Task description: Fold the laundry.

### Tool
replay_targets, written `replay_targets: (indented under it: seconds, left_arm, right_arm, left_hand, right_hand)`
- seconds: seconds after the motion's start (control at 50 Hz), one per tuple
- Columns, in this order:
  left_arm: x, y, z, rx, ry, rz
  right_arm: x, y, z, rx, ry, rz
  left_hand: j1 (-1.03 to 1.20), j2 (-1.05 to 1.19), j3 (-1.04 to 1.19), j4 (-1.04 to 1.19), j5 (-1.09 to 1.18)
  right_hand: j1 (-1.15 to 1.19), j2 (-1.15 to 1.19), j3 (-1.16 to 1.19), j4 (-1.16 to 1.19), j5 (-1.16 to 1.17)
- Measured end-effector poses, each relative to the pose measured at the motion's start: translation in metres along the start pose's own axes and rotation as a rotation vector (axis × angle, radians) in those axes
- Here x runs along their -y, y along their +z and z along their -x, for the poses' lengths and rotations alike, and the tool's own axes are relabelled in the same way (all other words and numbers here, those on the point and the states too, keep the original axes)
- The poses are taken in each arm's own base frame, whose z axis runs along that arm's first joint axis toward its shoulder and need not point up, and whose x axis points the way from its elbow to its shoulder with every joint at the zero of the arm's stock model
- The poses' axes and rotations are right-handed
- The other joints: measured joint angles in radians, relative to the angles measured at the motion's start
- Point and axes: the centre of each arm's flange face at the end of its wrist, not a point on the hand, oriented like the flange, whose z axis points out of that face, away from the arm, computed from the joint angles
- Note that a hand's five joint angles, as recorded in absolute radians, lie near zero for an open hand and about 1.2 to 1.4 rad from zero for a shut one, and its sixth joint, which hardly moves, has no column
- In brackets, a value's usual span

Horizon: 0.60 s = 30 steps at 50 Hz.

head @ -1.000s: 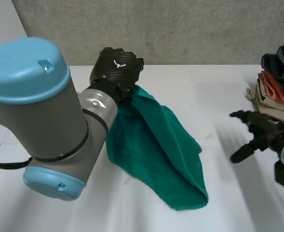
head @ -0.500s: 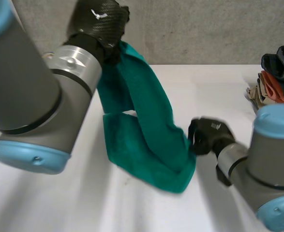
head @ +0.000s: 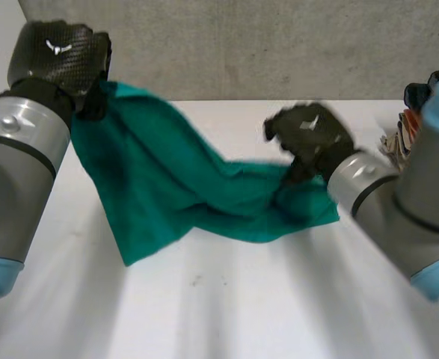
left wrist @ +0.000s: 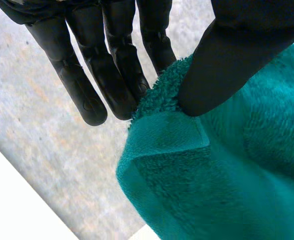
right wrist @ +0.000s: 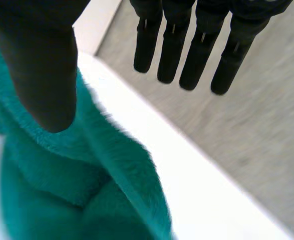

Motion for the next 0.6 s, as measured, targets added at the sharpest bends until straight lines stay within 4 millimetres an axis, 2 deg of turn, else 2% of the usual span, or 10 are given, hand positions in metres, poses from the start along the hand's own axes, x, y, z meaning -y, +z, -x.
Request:
replay_targets:
  seconds: [0.02, 0.06, 0.12, 0.16, 0.2, 0.3, 0.36, 0.52, 0.54, 0.6]
  left_arm:
    - [-0.005, 0.001, 0.0, 0.001, 0.003, 0.012]
    - [-0.008, 0.001, 0.0, 0.0, 0.005, 0.02]
    - [-0.008, 0.001, -0.001, -0.002, 0.007, 0.02]
    - [-0.006, 0.0, -0.001, -0.004, 0.006, 0.012]
    - [-0.002, 0.0, -0.001, -0.006, 0.004, 0.0]
    - [0.014, -0.002, -0.002, -0.01, -0.007, -0.046]
    - [0.025, -0.005, -0.003, -0.022, -0.016, -0.08]
    - [0.059, -0.021, -0.009, -0.074, -0.041, -0.188]
    - [0.063, -0.023, -0.008, -0.077, -0.044, -0.201]
    - [0.068, -0.026, -0.007, -0.078, -0.048, -0.217]
  right_arm:
    - [-0.009, 0.0, 0.005, 0.021, 0.024, 0.042]
    - [-0.017, 0.001, 0.002, 0.021, 0.062, 0.084]
    - [-0.026, 0.005, -0.018, -0.019, 0.13, 0.122]
    - [-0.032, 0.009, -0.044, -0.066, 0.191, 0.14]
    - [-0.034, 0.011, -0.061, -0.086, 0.223, 0.148]
    - [-0.043, 0.013, -0.086, -0.063, 0.268, 0.184]
    - [-0.051, 0.018, -0.09, -0.03, 0.27, 0.207]
    - [-0.089, 0.044, -0.087, 0.066, 0.243, 0.269]
    - [-0.102, 0.052, -0.084, 0.082, 0.24, 0.29]
    - [-0.119, 0.061, -0.079, 0.1, 0.234, 0.312]
  left_hand:
    - [0.0, 0.0, 0.0, 0.0, 0.0]
    - [0.0, 0.0, 0.0, 0.0, 0.0]
    - [0.0, 0.0, 0.0, 0.0, 0.0]
    - [0.0, 0.0, 0.0, 0.0, 0.0]
    - [0.0, 0.0, 0.0, 0.0, 0.0]
    - [0.0, 0.0, 0.0, 0.0, 0.0]
    - [0.0, 0.0, 0.0, 0.0, 0.0]
    - [0.0, 0.0, 0.0, 0.0, 0.0]
    - [0.0, 0.0, 0.0, 0.0, 0.0]
    - [0.0, 0.0, 0.0, 0.0, 0.0]
  right_hand:
    - [-0.056, -0.068, -0.074, -0.076, -0.073]
    - [-0.15, -0.17, -0.176, -0.175, -0.179]
    - [-0.227, -0.234, -0.253, -0.262, -0.262]
    - [-0.318, -0.323, -0.344, -0.351, -0.345]
    - [-0.369, -0.385, -0.399, -0.4, -0.377]
    - [-0.371, -0.393, -0.407, -0.41, -0.378]
    - [-0.371, -0.393, -0.407, -0.41, -0.377]
    - [-0.371, -0.393, -0.407, -0.41, -0.378]
    - [-0.371, -0.393, -0.407, -0.41, -0.378]
    - [-0.371, -0.391, -0.406, -0.408, -0.377]
